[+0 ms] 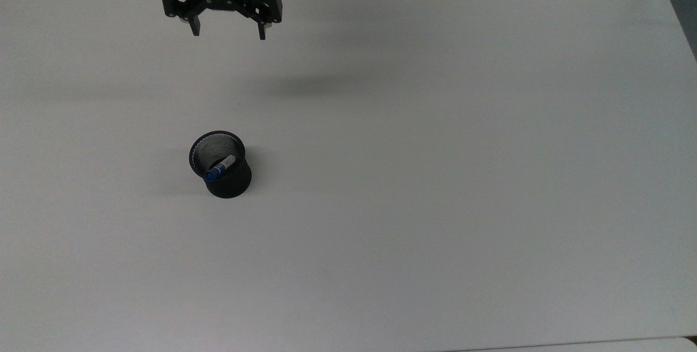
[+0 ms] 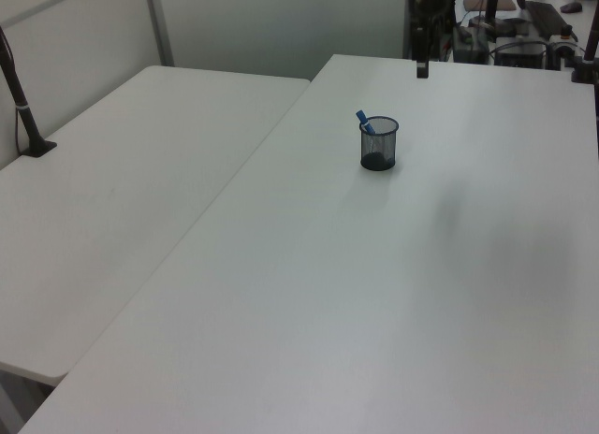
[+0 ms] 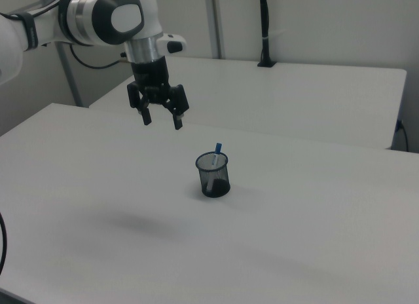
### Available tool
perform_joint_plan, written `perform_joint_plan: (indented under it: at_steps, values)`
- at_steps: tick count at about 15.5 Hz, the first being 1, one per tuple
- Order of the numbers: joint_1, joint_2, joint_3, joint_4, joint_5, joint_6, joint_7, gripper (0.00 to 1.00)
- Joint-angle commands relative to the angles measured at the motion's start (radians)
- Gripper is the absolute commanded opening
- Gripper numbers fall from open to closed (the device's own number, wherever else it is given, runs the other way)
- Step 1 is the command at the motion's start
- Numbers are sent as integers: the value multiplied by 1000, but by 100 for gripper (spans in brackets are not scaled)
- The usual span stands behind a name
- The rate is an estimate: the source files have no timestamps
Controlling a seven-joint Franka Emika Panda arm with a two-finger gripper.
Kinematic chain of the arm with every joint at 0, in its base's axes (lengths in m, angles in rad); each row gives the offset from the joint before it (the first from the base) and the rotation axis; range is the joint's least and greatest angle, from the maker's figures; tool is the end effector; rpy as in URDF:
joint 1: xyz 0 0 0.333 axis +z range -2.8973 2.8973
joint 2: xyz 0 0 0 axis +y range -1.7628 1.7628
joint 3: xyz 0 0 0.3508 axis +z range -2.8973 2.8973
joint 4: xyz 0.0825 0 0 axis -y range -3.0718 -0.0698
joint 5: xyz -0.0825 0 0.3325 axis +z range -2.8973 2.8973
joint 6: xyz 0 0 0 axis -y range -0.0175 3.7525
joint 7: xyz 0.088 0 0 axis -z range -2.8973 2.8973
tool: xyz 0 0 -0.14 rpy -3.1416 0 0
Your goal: Insert the marker
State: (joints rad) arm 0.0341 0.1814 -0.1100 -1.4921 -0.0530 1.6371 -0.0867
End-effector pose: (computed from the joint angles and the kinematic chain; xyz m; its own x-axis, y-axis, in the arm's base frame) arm 0.5645 -0.0443 0.5689 0.9990 0.0152 -0.0416 0.0181 -0.9974 0.0691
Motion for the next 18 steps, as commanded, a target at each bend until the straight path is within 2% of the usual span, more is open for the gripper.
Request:
perform_joint_plan:
  at_steps: [1, 5, 8, 15, 18]
  values:
    - [-17, -37, -16, -17, 19, -25, -42, 100]
    - [-31, -37, -28, -14, 22, -16, -44, 100]
    - [-55, -39, -31, -7, 56, -13, -41, 100]
    - [-56, -30, -30, -7, 53, -11, -38, 100]
    - [-56, -28, -30, -7, 58, 36, -31, 100]
